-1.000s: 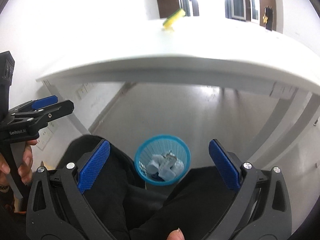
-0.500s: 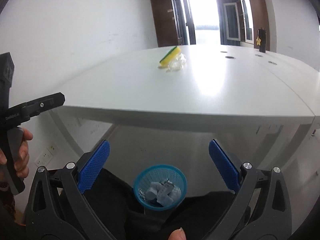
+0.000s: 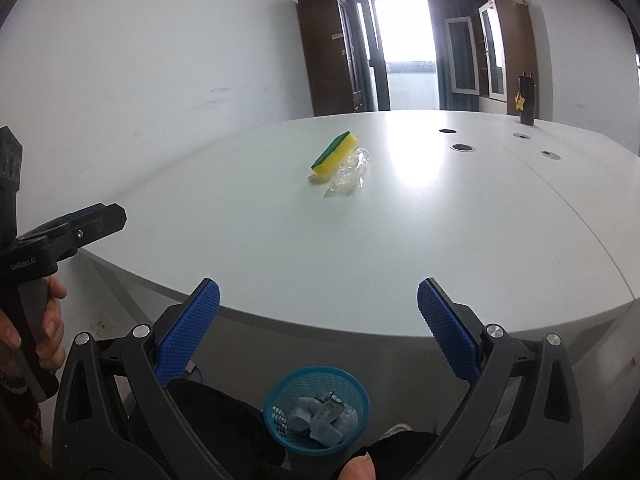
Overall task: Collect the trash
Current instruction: 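Raise both tools back up toward the sponge on the table, then grasp the yellow-green sponge with the left tool while the right tool grasps the clear plastic wrap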
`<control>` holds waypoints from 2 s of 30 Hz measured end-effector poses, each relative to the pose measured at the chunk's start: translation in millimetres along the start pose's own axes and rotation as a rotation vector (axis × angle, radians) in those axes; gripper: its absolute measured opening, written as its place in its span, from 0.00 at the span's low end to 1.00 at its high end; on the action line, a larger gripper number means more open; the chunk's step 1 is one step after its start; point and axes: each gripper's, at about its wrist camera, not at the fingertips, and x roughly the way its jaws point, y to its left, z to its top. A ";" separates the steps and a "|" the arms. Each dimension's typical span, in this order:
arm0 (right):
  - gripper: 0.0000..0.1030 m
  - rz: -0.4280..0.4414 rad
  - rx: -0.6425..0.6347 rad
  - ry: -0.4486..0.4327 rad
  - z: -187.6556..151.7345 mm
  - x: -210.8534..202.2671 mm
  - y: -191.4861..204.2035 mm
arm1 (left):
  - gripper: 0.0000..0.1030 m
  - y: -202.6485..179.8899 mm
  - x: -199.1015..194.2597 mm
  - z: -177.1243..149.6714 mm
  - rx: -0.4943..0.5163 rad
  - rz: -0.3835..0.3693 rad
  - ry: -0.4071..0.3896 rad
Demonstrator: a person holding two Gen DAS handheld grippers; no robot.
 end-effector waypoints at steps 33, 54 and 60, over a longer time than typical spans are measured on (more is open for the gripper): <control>0.92 0.015 0.020 0.219 145.0 221.5 -45.1 | 0.94 80.8 185.7 114.7 -0.075 -0.060 0.154; 0.52 0.133 0.087 0.367 147.1 303.1 -73.5 | 0.94 26.1 339.0 139.3 0.086 -0.216 0.349; 0.31 0.161 0.091 0.377 145.8 295.7 -71.9 | 0.94 25.2 352.8 131.9 0.086 -0.274 0.358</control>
